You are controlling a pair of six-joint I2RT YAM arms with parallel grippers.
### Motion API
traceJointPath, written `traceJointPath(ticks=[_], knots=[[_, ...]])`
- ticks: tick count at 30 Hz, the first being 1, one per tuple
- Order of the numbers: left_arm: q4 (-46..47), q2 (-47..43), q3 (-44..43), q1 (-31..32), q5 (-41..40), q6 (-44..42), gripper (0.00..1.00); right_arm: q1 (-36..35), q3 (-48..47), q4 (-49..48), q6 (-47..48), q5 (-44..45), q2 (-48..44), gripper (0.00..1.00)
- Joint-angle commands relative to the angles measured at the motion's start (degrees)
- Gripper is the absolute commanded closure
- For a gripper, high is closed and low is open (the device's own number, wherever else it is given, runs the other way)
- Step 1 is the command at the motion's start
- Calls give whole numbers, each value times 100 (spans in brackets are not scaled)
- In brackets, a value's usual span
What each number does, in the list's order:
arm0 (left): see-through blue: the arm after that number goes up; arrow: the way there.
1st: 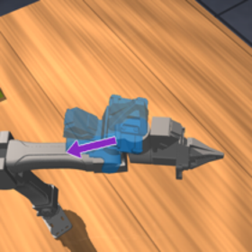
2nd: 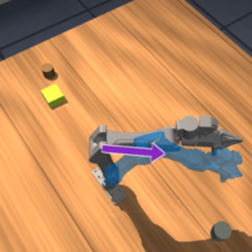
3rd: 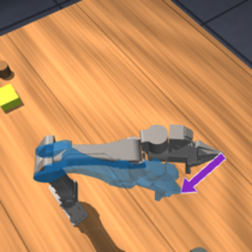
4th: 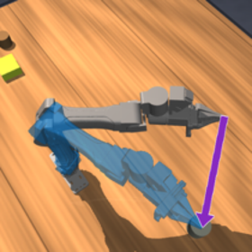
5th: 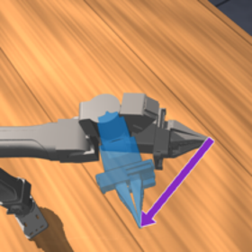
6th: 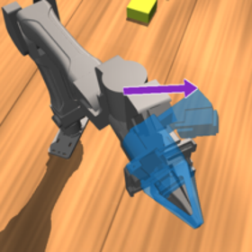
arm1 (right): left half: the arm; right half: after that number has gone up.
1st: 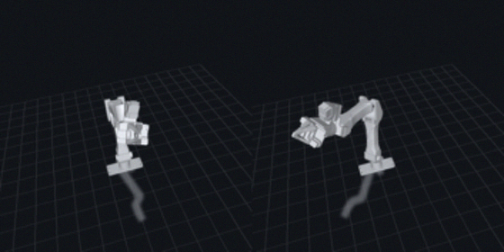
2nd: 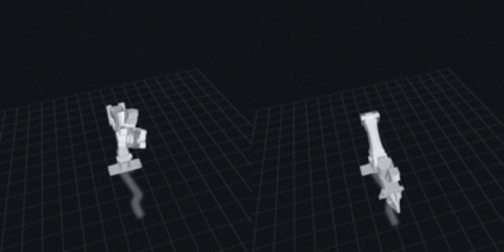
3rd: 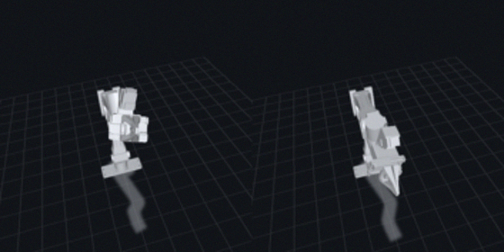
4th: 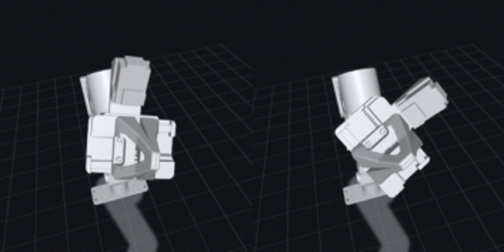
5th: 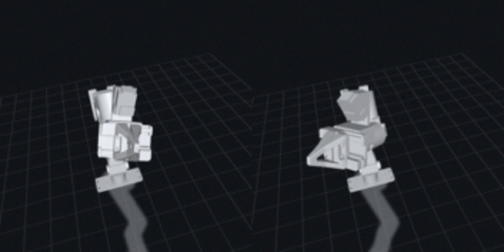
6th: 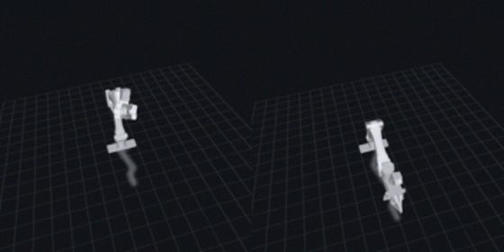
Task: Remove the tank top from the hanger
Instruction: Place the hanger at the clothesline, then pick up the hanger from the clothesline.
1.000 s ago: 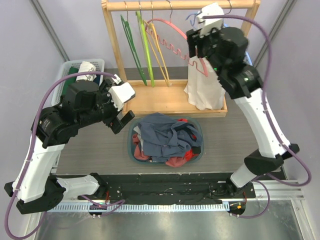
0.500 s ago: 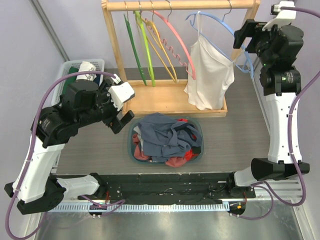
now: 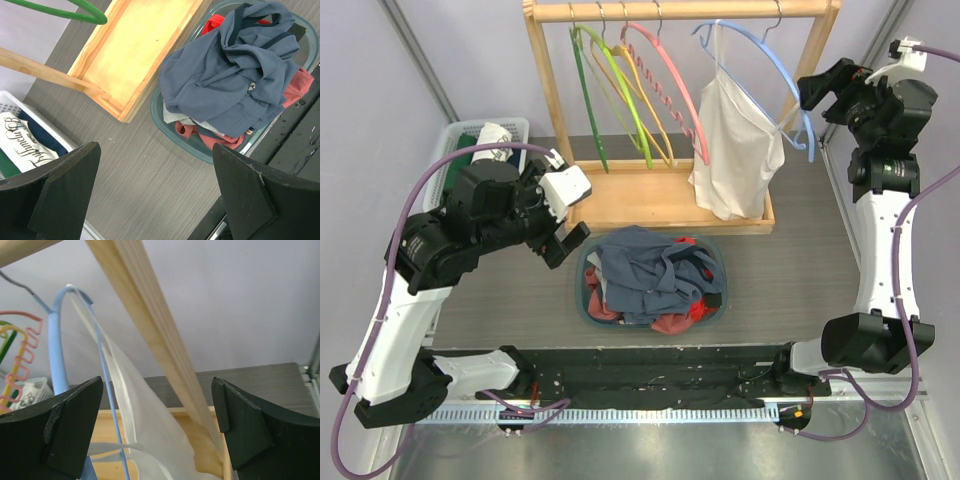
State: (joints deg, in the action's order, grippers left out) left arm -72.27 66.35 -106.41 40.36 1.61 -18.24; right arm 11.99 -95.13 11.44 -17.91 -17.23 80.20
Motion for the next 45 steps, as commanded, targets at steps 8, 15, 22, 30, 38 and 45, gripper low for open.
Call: traceJointPath(ticks=[8, 15, 22, 30, 38, 45], knots=[[143, -52, -20, -37, 129, 75, 0, -30, 320, -1504, -995, -1168, -286, 0], [152, -25, -29, -63, 156, 66, 0, -363, -49, -1392, -926, -1274, -93, 2], [152, 19, -90, -98, 182, 75, 0, -2024, -2092, 1498, 1385, 630, 530, 2], [161, 71, -204, -151, 235, 101, 0, -2982, -3643, 3609, 2212, 3318, 1480, 4], [143, 98, -275, -230, 358, 137, 0, -3502, -3714, 3795, 2468, 4167, 1542, 6], [134, 71, -275, -300, 428, 172, 0, -3554, -3635, 3786, 2363, 4289, 1454, 23]])
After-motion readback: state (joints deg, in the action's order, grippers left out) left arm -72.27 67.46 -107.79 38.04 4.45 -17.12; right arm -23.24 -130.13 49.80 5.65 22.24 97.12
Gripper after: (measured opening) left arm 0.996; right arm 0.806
